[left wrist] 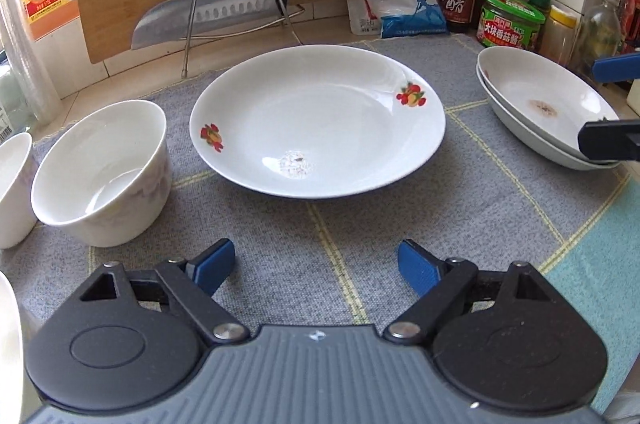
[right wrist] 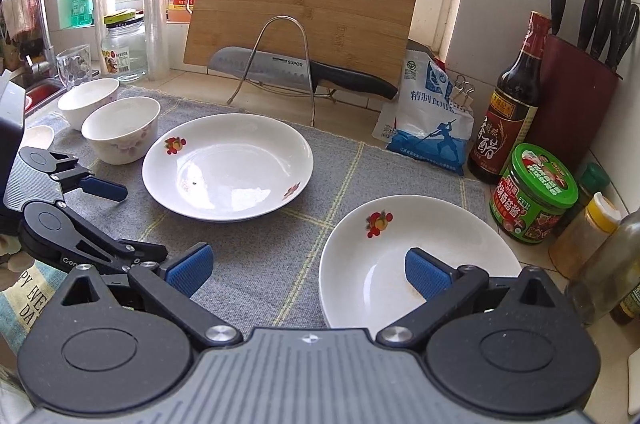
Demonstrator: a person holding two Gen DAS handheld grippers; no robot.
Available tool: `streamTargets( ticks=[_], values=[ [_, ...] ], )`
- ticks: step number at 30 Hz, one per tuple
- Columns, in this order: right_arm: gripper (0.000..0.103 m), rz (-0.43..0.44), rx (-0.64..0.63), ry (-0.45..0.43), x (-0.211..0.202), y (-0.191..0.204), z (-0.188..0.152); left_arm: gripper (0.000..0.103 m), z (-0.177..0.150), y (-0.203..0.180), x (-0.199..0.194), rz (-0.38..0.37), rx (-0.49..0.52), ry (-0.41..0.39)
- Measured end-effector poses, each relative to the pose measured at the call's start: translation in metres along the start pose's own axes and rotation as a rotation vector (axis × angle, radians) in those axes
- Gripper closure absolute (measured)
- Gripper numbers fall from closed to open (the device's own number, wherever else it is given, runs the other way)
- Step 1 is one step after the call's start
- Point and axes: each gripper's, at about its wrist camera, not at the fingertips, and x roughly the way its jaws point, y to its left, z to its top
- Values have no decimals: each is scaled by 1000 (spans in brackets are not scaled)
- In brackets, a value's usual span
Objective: Organize plates and bowls
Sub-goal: 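Move the right tool toward the flowered white plate beside the bowls, then close the right gripper on the rim of the flowered plate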
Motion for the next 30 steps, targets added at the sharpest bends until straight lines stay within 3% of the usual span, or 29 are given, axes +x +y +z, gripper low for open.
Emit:
streamTargets(
  ticks=[5,15,22,30],
  values=[
    [0,2,-26,11,0,10,2,1,6,5,10,-13,-25,-6],
    [0,25,-55,15,9,4,17,0,25,4,28,2,-48,-8],
    [0,122,-121,42,41,-5,44,0,20,2,29,33,-81,-62],
    [0,322,-220,99,98,-11,85,0,16,3,27,30,-75,-102]
  ],
)
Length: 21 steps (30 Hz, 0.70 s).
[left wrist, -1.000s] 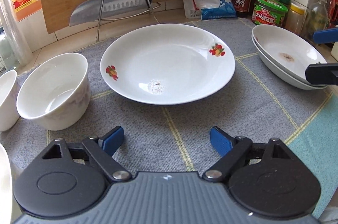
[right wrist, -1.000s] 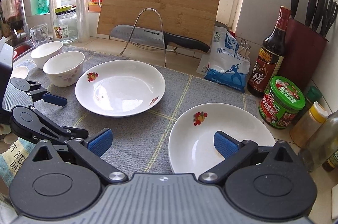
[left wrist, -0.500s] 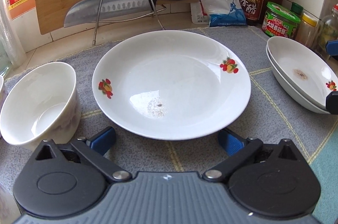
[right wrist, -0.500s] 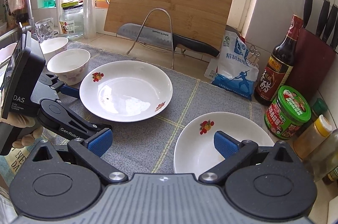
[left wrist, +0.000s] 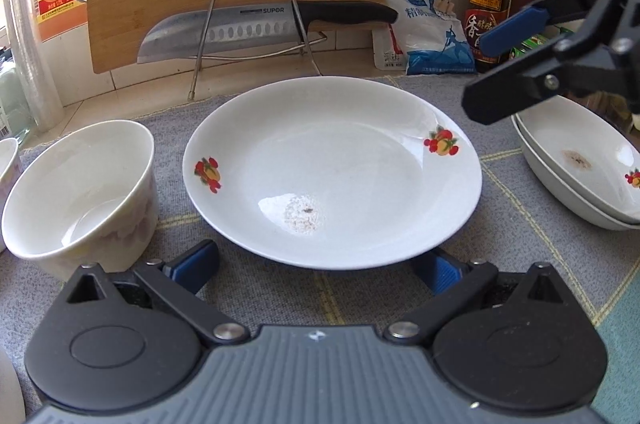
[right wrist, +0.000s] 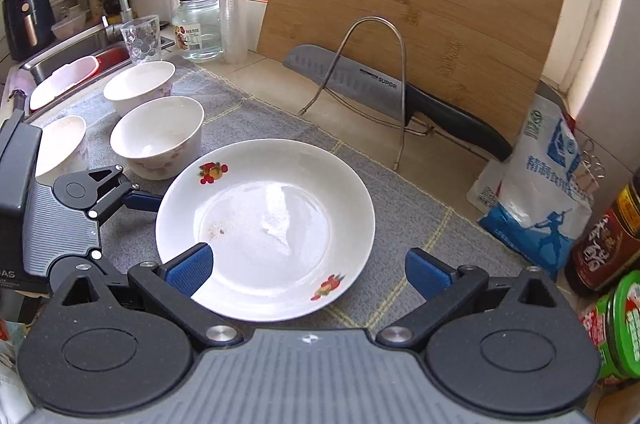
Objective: Organize plates and bowls
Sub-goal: 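Close the right gripper on the rim of the flowered plate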
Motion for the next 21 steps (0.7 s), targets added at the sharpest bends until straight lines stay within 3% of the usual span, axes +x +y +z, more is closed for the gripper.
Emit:
streamTargets(
  ticks=[4,12,21],
  values=[
    [0,86,-27,41,29,-15,15,0,2,0,0,-2,3,12],
    [0,170,-33,138,79,-38,27,0,6,-1,3,-2,5,33],
    [0,320,-47,220,114,-50,34,0,11,1,5,-17,18,55]
  ],
)
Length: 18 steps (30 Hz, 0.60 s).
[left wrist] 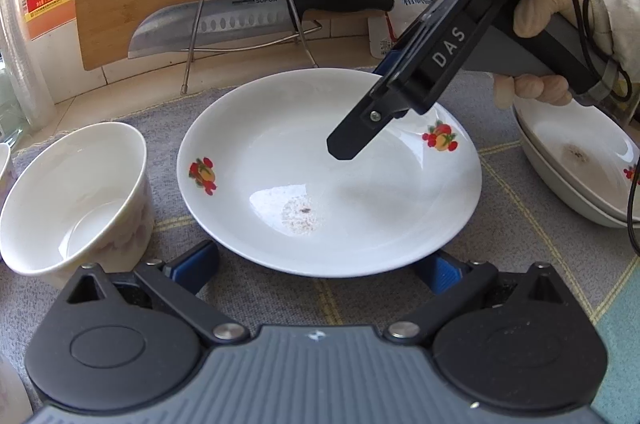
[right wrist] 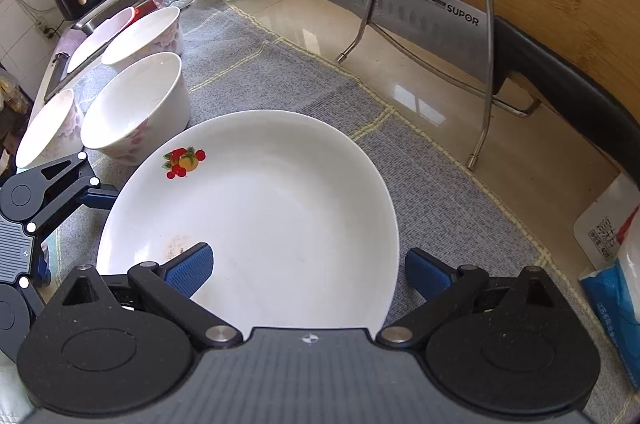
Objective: Organize plates and bowls
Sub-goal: 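Close the right gripper on the rim of the flowered plate, then carry the flowered plate with the right gripper toward the plate stack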
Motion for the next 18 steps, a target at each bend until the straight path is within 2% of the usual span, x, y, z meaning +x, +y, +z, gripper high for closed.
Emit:
streamTargets(
  ticks=[7,18],
  values=[
    [0,54,-49,10,8,-1,10,1,0,0,2,-37,33,-22],
    [0,120,-54,20,16,-6,22,1,0,0,1,-45,37,-35]
  ],
)
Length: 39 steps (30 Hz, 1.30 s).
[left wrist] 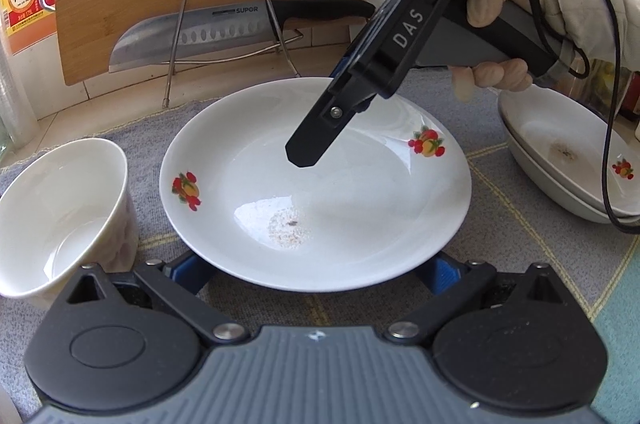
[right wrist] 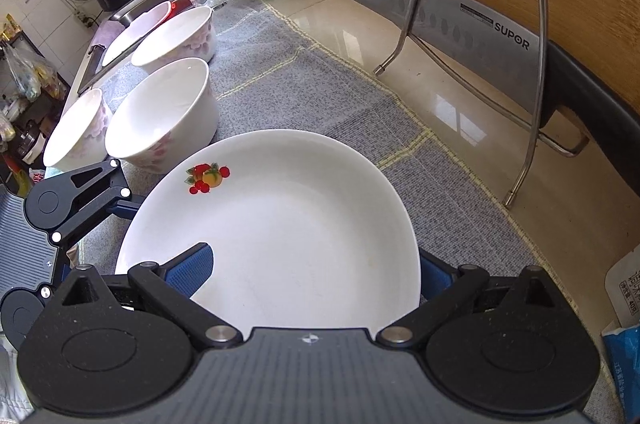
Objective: Organize plates and bowls
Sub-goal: 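Carry the flowered plate with the right gripper toward the plate stack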
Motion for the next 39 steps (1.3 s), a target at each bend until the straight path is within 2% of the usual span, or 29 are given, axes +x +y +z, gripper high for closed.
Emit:
streamTargets(
  ticks=[22,39],
  values=[
    [0,13,46,4,-1,10,-3,2,-1,-3,-10,-10,12,33],
    [0,9,112,-38,-34,52,-26,2,1,-14,-58,-67,90,68]
  ],
)
